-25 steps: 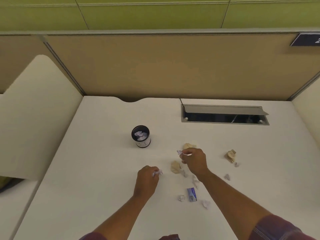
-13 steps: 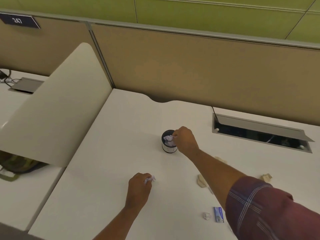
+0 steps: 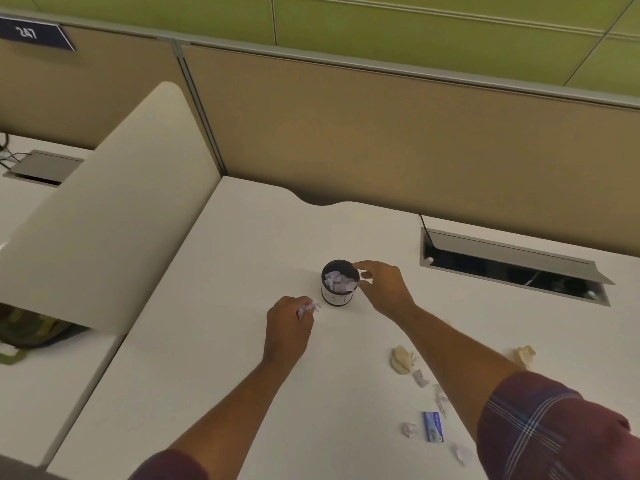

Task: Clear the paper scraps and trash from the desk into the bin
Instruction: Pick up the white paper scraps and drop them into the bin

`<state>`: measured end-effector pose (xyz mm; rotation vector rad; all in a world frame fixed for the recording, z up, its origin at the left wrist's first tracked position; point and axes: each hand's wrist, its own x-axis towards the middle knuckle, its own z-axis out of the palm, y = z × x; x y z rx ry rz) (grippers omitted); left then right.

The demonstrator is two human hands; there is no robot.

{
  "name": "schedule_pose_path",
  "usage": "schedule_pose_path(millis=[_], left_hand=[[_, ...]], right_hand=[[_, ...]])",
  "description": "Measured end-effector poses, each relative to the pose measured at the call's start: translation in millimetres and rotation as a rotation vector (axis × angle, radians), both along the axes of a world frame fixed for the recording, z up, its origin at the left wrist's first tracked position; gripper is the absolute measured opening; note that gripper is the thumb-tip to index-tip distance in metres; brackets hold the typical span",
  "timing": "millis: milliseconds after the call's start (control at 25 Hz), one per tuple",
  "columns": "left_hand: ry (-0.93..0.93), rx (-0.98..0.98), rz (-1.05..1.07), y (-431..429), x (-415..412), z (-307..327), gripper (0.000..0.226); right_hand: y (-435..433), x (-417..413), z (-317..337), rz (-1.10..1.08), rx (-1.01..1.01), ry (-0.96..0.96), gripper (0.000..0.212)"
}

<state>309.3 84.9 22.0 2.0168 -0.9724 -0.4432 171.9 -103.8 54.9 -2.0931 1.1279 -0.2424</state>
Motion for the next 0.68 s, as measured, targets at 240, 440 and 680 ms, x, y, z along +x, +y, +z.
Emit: schedule_pose_path(millis=[240,440,680], left_hand=[[-0.091,0.063,-0.062,-59,-3,19,0.012],[-0.137,0.183,-0.132,-96,-12,31,0.019],[-0.294,0.341,-0.201,-107,-22,39,0.022]], right_hand=[[2,-56,-15,-0.114,-0.044,-0.062,0.031],[15,-129,-36,-0.143,-0.037,0.003,0.03],[28,-223,-56,-0.187,-0.014,0.079,0.028]])
